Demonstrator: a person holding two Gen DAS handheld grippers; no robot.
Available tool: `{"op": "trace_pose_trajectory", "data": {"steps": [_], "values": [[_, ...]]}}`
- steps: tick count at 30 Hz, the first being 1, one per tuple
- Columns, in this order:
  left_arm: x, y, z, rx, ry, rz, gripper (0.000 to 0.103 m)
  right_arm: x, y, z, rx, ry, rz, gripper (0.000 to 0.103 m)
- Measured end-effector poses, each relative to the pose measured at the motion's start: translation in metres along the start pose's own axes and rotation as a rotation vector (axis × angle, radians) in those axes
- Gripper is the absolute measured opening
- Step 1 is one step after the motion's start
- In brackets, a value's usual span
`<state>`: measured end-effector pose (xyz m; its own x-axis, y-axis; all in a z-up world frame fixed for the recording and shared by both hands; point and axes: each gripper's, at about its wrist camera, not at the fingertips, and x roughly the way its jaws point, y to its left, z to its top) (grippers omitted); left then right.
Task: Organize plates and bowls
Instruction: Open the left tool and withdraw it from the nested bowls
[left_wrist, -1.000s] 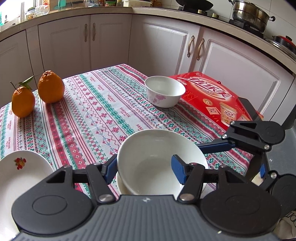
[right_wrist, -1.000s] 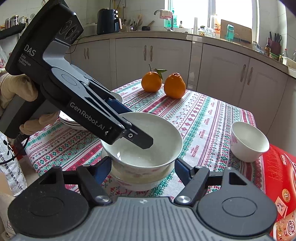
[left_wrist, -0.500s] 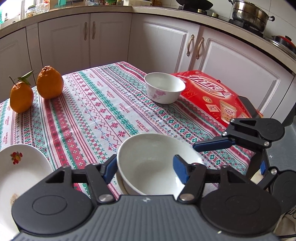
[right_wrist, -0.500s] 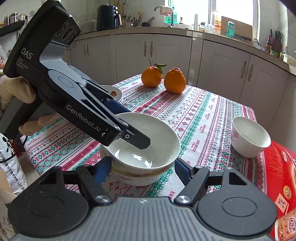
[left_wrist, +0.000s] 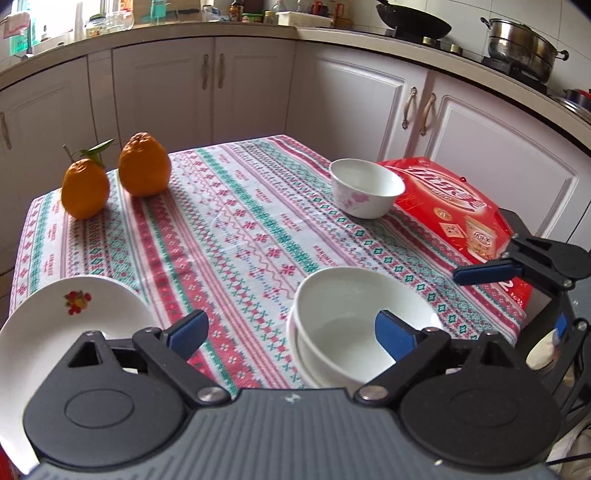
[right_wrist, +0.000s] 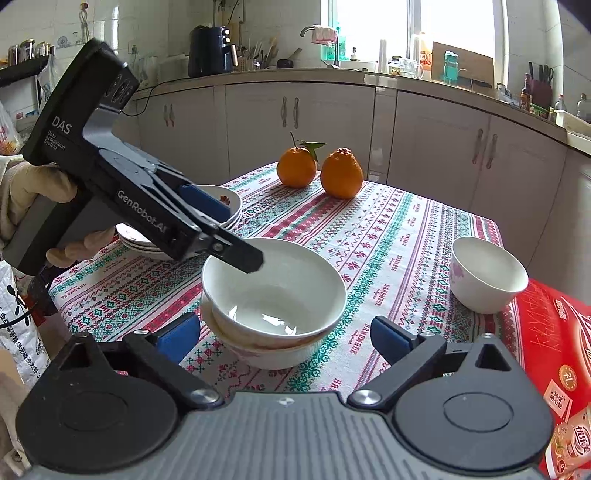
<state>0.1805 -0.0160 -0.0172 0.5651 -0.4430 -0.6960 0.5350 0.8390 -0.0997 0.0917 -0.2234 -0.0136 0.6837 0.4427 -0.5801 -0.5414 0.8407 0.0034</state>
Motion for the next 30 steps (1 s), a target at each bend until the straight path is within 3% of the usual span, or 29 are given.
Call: {"op": "trace_pose_trajectory", "data": {"steps": [8,13,24,30], "values": [[0.001,0.016,-0.016,-0.045,0.011,0.016,0.096,-0.006,-0.006,-0.002,0.015,-0.008,-0.01,0.103],[-0.001,0.015,-0.017,-0.023,0.002,0.02,0.096,-0.01,-0.009,-0.002,0.019,-0.01,-0.035,0.103],[-0.006,-0.011,0.02,0.095,-0.075,-0.01,0.1,-0.022,-0.047,0.0,0.052,-0.012,-0.176,0.103],[0.013,-0.03,0.044,0.176,-0.054,-0.051,0.1,-0.014,-0.078,-0.002,0.07,0.016,-0.281,0.103]]}}
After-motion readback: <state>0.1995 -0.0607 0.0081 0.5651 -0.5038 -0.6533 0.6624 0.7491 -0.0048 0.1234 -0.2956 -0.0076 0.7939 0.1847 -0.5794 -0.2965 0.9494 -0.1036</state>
